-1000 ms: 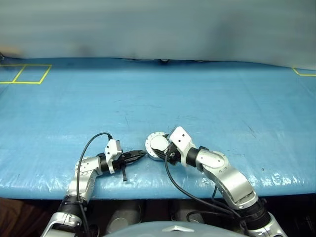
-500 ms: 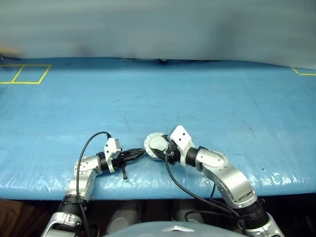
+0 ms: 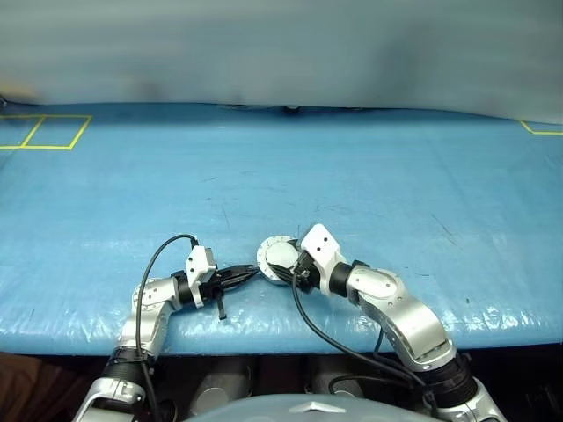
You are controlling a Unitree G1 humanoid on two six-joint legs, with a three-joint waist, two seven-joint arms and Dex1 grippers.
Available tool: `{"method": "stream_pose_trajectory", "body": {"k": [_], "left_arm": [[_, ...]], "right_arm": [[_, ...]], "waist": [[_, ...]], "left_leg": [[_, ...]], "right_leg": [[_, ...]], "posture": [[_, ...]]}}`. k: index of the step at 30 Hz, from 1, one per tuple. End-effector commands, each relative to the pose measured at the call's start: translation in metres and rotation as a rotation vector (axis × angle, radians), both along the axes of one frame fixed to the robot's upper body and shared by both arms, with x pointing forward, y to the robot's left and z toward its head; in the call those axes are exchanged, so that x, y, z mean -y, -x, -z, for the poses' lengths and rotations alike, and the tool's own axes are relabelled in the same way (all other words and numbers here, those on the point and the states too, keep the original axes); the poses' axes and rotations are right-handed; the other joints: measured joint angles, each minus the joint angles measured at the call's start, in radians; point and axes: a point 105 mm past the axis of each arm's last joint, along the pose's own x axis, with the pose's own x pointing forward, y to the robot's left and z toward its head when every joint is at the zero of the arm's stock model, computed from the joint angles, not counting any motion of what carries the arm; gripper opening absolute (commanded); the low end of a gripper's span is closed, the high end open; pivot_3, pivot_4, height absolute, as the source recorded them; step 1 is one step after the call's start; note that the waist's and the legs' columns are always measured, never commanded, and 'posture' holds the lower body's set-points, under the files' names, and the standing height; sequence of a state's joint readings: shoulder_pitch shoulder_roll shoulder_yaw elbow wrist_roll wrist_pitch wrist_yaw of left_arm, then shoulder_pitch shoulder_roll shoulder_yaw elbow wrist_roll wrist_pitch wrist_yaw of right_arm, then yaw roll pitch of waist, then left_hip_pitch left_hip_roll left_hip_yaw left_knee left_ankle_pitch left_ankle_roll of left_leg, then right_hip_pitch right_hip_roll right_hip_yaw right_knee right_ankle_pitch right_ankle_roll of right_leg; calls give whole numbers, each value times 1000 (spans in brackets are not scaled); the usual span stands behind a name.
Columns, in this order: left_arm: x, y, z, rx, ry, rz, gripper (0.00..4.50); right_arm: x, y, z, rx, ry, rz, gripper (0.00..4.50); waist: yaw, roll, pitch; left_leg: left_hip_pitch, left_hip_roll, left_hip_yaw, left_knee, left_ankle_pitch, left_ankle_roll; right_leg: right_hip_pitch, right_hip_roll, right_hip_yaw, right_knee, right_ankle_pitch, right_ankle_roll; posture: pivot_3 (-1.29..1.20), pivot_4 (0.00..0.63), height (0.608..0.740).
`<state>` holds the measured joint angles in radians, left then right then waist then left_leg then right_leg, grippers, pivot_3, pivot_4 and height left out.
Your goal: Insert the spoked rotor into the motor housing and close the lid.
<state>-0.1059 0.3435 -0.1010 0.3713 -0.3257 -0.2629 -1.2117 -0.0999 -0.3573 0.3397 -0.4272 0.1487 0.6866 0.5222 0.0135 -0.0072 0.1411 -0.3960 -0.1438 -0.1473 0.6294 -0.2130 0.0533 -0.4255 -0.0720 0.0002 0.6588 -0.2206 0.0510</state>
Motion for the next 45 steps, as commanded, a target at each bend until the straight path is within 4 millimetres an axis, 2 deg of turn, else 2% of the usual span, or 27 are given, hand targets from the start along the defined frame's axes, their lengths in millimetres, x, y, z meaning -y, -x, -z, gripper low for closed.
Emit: {"method": "stream_pose_trajectory", "body": {"k": [1, 8, 23, 32, 37, 45], "left_arm": [[0, -2, -7, 27, 5, 10, 0], [1, -1, -6, 23, 7, 14, 0], [0, 1, -4, 13, 4, 14, 0], [0, 2, -3, 10, 2, 7, 0], [0, 2, -2, 9, 4, 8, 0], [1, 1, -2, 7, 4, 7, 0]], "right_arm": [[8, 0, 0, -16, 13, 12, 3013], [5, 2, -8, -3, -4, -18, 3013], [18, 1, 24, -71, 104, 24, 3013], [7, 6, 25, -112, 59, 1, 3013], [12, 6, 35, -118, 131, 13, 3013], [16, 6, 37, -116, 175, 17, 3013]], "waist": [[0, 0, 0], [3, 0, 0], [3, 0, 0], [0, 0, 0], [-1, 0, 0], [-1, 0, 0]], "left_leg": [[0, 0, 0, 0, 0, 0], [-1, -1, 0, 0, -1, 2], [-1, -1, 0, 0, -1, 2], [0, 0, 0, 0, -1, 1], [0, 0, 0, 0, -1, 1], [1, 1, 0, 0, 0, 0]], "right_leg": [[0, 0, 0, 0, 0, 0], [0, 0, 0, -2, 0, 0], [0, -1, 0, -2, 0, 0], [1, 0, 0, -1, 0, 0], [1, 0, 0, -1, 0, 0], [1, 0, 0, -1, 0, 0]], "posture": [[0, 150, 740], [0, 150, 740], [0, 150, 740], [0, 150, 740], [0, 150, 740], [0, 150, 740]]}}
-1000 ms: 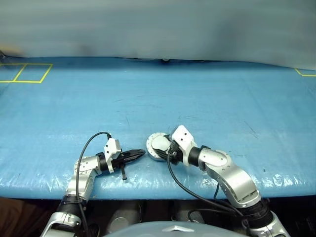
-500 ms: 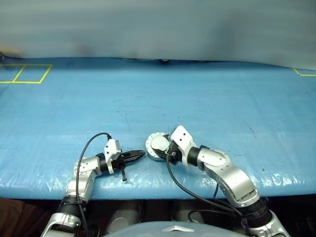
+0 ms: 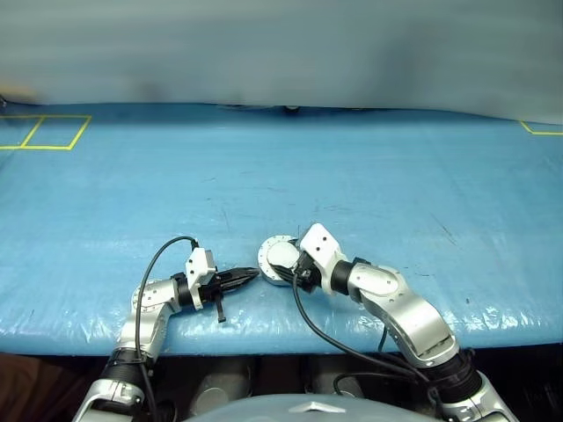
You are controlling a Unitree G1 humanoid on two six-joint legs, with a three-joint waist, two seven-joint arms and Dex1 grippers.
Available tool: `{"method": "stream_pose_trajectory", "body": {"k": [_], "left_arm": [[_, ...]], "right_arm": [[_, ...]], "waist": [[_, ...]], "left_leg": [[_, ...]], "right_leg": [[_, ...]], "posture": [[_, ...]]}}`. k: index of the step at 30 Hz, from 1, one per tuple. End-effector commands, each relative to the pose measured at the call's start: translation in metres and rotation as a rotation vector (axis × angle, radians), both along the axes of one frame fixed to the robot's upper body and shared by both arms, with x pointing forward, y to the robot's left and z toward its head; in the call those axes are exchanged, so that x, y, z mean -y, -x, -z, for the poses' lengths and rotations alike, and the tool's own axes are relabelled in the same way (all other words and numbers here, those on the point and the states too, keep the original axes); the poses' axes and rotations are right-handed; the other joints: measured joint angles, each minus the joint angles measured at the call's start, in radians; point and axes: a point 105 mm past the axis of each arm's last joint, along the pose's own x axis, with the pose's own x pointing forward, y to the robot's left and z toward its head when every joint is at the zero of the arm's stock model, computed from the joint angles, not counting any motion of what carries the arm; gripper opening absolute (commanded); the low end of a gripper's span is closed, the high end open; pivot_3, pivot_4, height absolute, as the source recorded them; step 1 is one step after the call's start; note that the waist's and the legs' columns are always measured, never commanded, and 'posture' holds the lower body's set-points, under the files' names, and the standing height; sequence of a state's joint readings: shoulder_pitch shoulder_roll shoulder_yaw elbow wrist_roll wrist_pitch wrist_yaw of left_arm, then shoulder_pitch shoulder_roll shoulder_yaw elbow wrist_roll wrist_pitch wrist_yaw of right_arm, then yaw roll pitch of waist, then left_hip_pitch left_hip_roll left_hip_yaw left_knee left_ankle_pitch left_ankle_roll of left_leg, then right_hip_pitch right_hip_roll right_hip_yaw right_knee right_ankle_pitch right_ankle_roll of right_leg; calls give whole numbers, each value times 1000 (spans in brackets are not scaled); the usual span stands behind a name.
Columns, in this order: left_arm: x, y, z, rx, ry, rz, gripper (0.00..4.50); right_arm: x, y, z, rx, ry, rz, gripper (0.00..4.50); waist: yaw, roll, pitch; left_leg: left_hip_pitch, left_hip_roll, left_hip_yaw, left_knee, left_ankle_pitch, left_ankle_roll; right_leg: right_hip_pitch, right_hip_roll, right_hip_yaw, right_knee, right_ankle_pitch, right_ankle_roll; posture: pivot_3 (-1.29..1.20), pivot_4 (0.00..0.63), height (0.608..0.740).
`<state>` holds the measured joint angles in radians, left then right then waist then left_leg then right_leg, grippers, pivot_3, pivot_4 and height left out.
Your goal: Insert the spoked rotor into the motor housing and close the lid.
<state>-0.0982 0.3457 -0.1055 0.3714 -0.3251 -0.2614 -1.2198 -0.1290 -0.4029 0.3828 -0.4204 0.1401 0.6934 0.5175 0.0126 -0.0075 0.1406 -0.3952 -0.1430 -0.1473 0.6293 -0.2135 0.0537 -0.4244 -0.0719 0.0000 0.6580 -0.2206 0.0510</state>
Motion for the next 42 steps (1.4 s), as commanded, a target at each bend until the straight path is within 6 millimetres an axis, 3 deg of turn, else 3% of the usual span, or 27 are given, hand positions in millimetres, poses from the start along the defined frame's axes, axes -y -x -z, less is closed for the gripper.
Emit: {"method": "stream_pose_trajectory", "body": {"k": [1, 14, 21, 30, 42], "left_arm": [[1, -1, -4, 17, 8, -3, 0], [1, -1, -3, 16, 9, -8, 0], [2, -2, -4, 17, 9, -8, 0], [2, -3, -3, 19, 10, -10, 0], [0, -3, -1, 19, -5, -21, 0]], "right_arm": [[16, 6, 34, -126, 120, 56, 3013], [30, 8, 55, -190, 218, 97, 3013], [15, 10, 41, -192, 107, 65, 3013], [18, 9, 46, -191, 148, 77, 3013], [5, 7, 25, -161, 41, 42, 3013]], "waist": [[0, 0, 0], [1, 1, -5], [2, 2, -9], [1, 2, -9], [1, 2, -9]], "left_leg": [[0, 0, 0, 0, 0, 0], [1, 0, 0, 0, 0, 0], [1, 0, 0, 0, 0, 0], [1, 0, 0, 0, 0, 0], [1, 1, 0, -2, 0, 0]], "right_leg": [[0, 0, 0, 0, 0, 0], [1, 0, 0, 0, 0, 0], [2, 0, 0, 0, -3, -4], [1, 0, 0, 0, -3, -4], [0, 0, 0, 0, -3, -4]], "posture": [[0, 150, 740], [0, 150, 740], [0, 150, 740], [0, 150, 740], [0, 150, 740]]}}
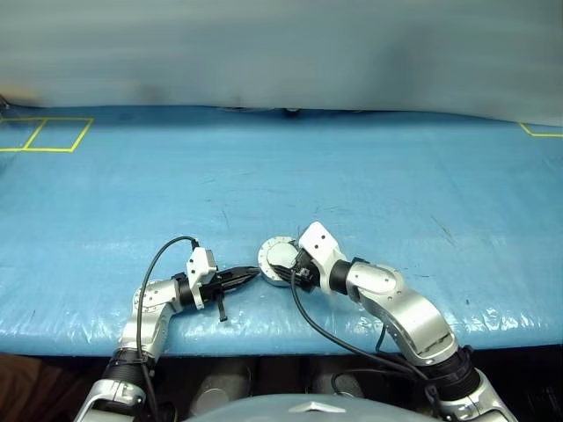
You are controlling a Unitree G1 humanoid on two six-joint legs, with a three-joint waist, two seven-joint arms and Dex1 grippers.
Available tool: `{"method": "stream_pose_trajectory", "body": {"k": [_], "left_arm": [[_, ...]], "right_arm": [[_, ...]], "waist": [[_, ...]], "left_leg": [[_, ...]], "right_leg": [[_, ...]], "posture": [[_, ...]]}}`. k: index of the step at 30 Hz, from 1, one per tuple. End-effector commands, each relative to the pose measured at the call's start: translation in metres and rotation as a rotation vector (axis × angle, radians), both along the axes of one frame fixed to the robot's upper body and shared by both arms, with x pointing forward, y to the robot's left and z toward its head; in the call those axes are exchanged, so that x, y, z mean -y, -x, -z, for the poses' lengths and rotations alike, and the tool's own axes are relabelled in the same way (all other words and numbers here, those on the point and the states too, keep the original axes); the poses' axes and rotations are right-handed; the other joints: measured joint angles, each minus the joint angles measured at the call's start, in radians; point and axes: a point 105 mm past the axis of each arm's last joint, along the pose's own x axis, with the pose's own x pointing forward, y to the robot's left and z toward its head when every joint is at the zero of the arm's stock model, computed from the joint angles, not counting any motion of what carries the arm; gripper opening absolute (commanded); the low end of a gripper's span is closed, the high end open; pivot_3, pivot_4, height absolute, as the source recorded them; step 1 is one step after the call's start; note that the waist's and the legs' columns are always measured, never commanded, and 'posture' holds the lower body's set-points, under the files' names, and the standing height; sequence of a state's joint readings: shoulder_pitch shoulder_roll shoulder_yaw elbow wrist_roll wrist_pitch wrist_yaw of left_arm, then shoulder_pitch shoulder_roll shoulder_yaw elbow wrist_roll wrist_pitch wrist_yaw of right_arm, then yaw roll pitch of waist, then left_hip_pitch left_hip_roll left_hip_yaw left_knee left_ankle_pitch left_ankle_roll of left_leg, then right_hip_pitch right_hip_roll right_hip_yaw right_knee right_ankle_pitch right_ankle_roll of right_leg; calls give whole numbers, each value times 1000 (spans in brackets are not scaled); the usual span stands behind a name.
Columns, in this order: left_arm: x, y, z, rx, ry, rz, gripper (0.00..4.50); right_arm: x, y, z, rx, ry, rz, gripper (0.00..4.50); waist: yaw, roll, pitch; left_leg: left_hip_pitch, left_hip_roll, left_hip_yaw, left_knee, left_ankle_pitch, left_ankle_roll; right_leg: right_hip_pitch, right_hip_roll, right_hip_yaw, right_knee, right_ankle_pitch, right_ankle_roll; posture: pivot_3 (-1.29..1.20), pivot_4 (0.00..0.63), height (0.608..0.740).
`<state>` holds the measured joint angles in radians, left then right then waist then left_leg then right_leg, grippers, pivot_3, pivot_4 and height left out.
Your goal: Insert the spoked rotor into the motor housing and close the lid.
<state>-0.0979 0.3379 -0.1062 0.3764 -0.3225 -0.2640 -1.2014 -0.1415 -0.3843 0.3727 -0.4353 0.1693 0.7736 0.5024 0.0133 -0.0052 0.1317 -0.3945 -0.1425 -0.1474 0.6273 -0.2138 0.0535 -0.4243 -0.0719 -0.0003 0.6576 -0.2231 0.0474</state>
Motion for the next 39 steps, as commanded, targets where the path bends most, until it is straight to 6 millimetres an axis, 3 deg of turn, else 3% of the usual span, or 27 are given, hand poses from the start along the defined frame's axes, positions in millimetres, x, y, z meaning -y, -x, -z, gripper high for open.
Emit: {"method": "stream_pose_trajectory", "body": {"k": [1, 14, 25, 39], "left_arm": [[-1, -2, -2, 26, -14, -5, 0], [2, -4, 3, 36, -43, 1, 0], [2, -3, 3, 33, -43, 0, 0], [3, -2, 3, 30, -40, -4, 0]], "right_arm": [[6, 7, 23, -108, 49, 17, 3013], [2, 8, 15, -72, 48, 1, 3013], [14, 4, 34, -94, 187, 42, 3013], [10, 11, 43, -173, 154, 34, 3013]], "waist": [[0, 0, 0], [0, 0, 0], [0, 0, 0], [-1, 0, 0]], "left_leg": [[0, 0, 0, 0, 0, 0], [-1, 0, 0, -1, -1, 0], [-1, 1, 0, 0, -1, 0], [0, 2, 0, 0, -1, -1]], "right_leg": [[0, 0, 0, 0, 0, 0], [-1, 0, 0, 0, 0, 1], [-1, 0, -1, 0, 0, 1], [0, 1, -1, 0, 0, 0]], "posture": [[0, 150, 740], [0, 150, 740], [0, 150, 740], [0, 150, 740]]}}
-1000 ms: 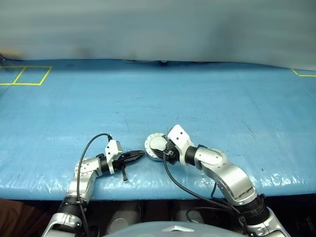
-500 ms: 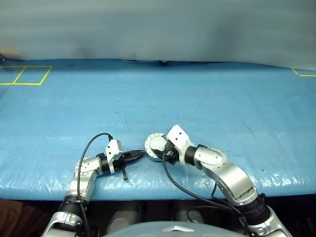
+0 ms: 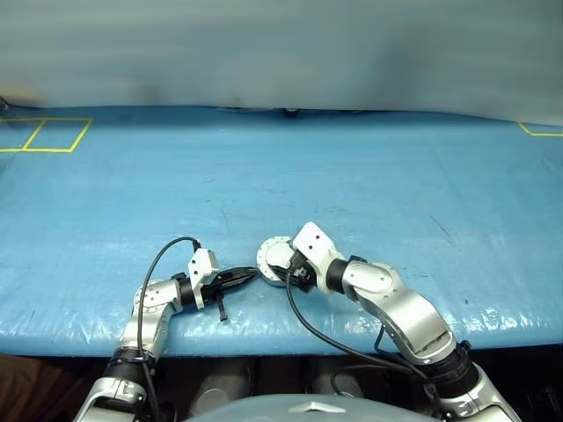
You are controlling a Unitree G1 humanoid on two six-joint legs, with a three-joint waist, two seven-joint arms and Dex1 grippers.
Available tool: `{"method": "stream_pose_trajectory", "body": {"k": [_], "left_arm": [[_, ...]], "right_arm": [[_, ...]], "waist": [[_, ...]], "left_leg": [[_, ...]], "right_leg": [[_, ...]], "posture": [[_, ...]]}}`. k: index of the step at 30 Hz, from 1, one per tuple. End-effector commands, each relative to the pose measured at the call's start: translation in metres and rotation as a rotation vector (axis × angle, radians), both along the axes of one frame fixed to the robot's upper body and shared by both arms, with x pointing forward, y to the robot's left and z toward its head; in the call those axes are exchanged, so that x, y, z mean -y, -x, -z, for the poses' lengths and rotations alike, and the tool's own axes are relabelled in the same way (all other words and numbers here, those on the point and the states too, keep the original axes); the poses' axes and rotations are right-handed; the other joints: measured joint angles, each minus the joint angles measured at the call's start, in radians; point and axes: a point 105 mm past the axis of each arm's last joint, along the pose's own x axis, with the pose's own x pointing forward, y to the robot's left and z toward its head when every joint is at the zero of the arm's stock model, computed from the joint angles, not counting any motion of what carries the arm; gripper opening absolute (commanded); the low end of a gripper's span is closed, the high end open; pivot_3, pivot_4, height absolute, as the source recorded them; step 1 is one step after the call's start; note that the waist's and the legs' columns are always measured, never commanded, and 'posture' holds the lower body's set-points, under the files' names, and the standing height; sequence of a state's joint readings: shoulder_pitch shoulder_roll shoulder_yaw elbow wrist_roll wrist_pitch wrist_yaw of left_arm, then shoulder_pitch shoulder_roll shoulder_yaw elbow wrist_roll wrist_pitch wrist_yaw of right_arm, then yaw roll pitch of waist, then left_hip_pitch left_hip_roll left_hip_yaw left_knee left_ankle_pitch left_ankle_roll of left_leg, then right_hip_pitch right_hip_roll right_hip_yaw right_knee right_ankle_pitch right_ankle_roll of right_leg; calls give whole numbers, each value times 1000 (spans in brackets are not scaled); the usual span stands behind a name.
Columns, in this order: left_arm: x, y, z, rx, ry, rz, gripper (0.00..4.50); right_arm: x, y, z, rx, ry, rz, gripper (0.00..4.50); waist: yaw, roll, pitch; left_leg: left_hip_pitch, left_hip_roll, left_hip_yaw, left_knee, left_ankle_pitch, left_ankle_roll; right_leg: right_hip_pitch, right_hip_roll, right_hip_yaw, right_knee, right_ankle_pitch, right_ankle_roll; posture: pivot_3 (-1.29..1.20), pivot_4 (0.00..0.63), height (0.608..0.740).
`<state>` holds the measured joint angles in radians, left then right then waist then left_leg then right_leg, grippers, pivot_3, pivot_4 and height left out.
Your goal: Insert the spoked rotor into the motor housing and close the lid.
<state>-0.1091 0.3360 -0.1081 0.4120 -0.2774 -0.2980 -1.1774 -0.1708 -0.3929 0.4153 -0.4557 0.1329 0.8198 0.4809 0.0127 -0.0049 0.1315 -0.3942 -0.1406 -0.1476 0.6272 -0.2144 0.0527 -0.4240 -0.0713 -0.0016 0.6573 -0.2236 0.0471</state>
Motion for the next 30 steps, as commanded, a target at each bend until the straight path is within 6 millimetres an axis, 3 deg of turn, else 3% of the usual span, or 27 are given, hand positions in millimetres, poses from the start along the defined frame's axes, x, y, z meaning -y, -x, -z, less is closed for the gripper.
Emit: {"method": "stream_pose_trajectory", "body": {"k": [1, 12, 30], "left_arm": [[4, 0, -3, 18, 5, 11, 0], [6, 0, -3, 22, 10, 3, 0], [2, -7, -12, 42, 47, -41, 0]], "right_arm": [[14, 12, 45, -194, 97, 48, 3013], [12, 10, 49, -196, 90, 46, 3013], [29, 7, 73, -223, 118, 108, 3013]], "waist": [[0, 0, 0], [0, 0, -1], [-2, 0, -2]], "left_leg": [[0, 0, 0, 0, 0, 0], [0, 1, 0, 0, 0, 0], [10, 9, 5, -2, -1, -2]], "right_leg": [[0, 0, 0, 0, 0, 0], [0, 0, 0, 0, 0, -1], [14, 1, -2, -2, -3, -4]], "posture": [[0, 150, 740], [0, 150, 740], [0, 150, 740]]}}
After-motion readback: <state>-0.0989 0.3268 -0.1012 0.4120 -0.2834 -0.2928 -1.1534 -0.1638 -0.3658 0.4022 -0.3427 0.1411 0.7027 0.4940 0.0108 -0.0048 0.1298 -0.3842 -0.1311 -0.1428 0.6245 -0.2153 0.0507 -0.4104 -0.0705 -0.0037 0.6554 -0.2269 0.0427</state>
